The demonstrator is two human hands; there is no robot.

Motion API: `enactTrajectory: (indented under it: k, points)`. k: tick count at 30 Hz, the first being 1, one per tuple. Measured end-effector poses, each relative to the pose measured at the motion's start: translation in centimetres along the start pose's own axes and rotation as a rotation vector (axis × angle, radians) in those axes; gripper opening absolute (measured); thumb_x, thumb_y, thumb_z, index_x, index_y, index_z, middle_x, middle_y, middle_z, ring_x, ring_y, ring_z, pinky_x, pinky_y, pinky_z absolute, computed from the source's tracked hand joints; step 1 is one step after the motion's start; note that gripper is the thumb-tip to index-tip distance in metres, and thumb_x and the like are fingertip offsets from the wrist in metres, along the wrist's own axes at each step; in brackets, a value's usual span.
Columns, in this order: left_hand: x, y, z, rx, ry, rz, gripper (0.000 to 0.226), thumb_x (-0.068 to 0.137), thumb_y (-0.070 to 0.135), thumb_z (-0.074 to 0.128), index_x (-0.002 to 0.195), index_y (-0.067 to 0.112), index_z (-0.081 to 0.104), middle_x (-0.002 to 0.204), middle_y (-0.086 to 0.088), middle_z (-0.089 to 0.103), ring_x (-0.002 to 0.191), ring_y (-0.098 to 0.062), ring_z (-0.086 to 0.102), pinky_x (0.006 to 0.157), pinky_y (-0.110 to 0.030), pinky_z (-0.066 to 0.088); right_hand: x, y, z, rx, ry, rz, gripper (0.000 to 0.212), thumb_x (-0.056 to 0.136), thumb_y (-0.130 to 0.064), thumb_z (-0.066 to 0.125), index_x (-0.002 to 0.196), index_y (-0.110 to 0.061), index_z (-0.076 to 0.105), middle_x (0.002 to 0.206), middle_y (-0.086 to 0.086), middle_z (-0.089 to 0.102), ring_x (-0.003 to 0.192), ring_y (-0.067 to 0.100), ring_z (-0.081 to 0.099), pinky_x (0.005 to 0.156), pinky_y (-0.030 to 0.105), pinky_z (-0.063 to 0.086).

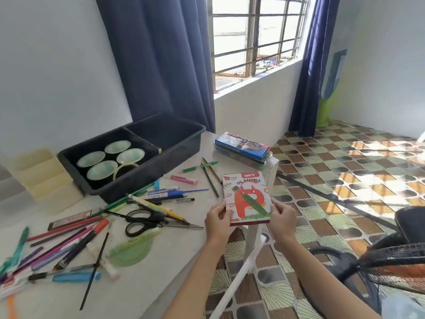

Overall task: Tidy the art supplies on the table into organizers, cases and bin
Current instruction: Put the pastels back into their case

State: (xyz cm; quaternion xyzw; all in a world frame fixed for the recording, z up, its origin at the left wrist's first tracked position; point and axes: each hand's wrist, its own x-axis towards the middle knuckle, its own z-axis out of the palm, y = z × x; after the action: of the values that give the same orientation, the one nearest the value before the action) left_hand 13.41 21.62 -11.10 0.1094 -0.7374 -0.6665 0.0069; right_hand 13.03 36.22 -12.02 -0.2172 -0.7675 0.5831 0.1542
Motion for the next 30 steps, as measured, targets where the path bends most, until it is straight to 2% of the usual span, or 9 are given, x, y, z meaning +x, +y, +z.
enactTrajectory:
  k: [6,8,12,14,16,19,24,28,30]
  points:
    - [1.8,0.2,2.0,0.017,0.036,-0.013,0.049,0.093,0.005,0.054,0.139,0.006,0.038,0.128,-0.006,0.054,0.109,-0.01,0.056,0.067,-0.007,0.051,2.6,-0.4,0.2,0.015,-0.07,-0.045,0.03,0.095,-0.01,0.051,0.124,-0.01,0.059,0.106,-0.001,0.064,0.083,0.008,0.064,0.057,0.021,0.055]
    - [2.6,-0.1,2.6,0.039,0.058,-0.005,0.053,0.091,0.006,0.057,0.14,0.009,0.038,0.13,-0.007,0.052,0.114,-0.014,0.056,0.071,-0.01,0.052,3.2,-0.8,0.5,-0.025,-0.089,-0.08,0.034,0.094,-0.014,0.055,0.127,-0.007,0.057,0.118,0.004,0.062,0.094,0.012,0.062,0.068,0.022,0.055]
    - [3.2,0.2,3.6,0.117,0.1,0.031,0.055,0.089,0.007,0.06,0.14,0.005,0.037,0.13,-0.007,0.046,0.119,-0.02,0.054,0.085,-0.026,0.055,4.3,-1.0,1.2,-0.183,-0.141,-0.192,0.04,0.091,-0.013,0.059,0.129,0.0,0.053,0.126,0.012,0.054,0.104,0.013,0.046,0.067,-0.006,0.03]
    - [3.3,0.5,3.9,0.146,0.103,0.047,0.057,0.09,0.007,0.059,0.141,0.002,0.034,0.131,-0.006,0.04,0.12,-0.022,0.052,0.088,-0.03,0.054,5.0,-0.6,1.6,-0.261,-0.167,-0.245,0.044,0.092,-0.019,0.058,0.133,-0.006,0.051,0.131,0.011,0.052,0.114,0.018,0.043,0.077,-0.001,0.022]
    - [3.2,0.6,4.0,0.143,0.097,0.054,0.058,0.091,0.008,0.058,0.142,0.002,0.033,0.131,-0.006,0.039,0.12,-0.022,0.052,0.089,-0.032,0.054,5.7,-0.2,2.0,-0.368,-0.184,-0.287,0.046,0.093,-0.027,0.056,0.136,-0.015,0.048,0.136,0.004,0.05,0.117,0.02,0.037,0.088,0.019,0.022]
    - [3.3,0.7,3.9,0.142,0.099,0.044,0.055,0.092,0.009,0.056,0.142,0.003,0.033,0.13,-0.005,0.039,0.12,-0.019,0.051,0.088,-0.026,0.054,6.6,-0.1,2.5,-0.408,-0.181,-0.301,0.044,0.093,-0.03,0.055,0.135,-0.018,0.05,0.136,0.0,0.05,0.113,0.021,0.038,0.087,0.026,0.022]
    - [3.7,1.2,3.8,0.076,0.191,0.051,0.046,0.091,0.006,0.057,0.135,0.003,0.044,0.12,-0.003,0.048,0.112,-0.016,0.057,0.068,-0.005,0.049,7.3,-1.0,3.4,-0.201,-0.158,-0.279,0.034,0.092,-0.01,0.055,0.126,-0.006,0.058,0.125,0.012,0.056,0.109,0.02,0.051,0.092,0.036,0.047]
    - [3.7,1.1,4.8,0.024,0.285,0.104,0.042,0.093,0.009,0.056,0.133,0.004,0.048,0.115,0.001,0.048,0.109,-0.016,0.058,0.067,-0.002,0.047,8.2,-1.9,3.5,-0.083,-0.145,-0.267,0.031,0.094,0.0,0.047,0.122,-0.003,0.06,0.119,0.005,0.057,0.095,0.017,0.057,0.066,0.011,0.048]
    - [3.8,1.3,5.5,-0.004,0.322,0.143,0.041,0.092,0.011,0.056,0.132,0.005,0.05,0.114,0.0,0.048,0.109,-0.016,0.057,0.066,0.0,0.045,8.8,-2.4,3.3,-0.031,-0.141,-0.267,0.03,0.094,0.002,0.045,0.118,-0.003,0.063,0.116,0.001,0.058,0.094,0.014,0.057,0.067,0.009,0.047]
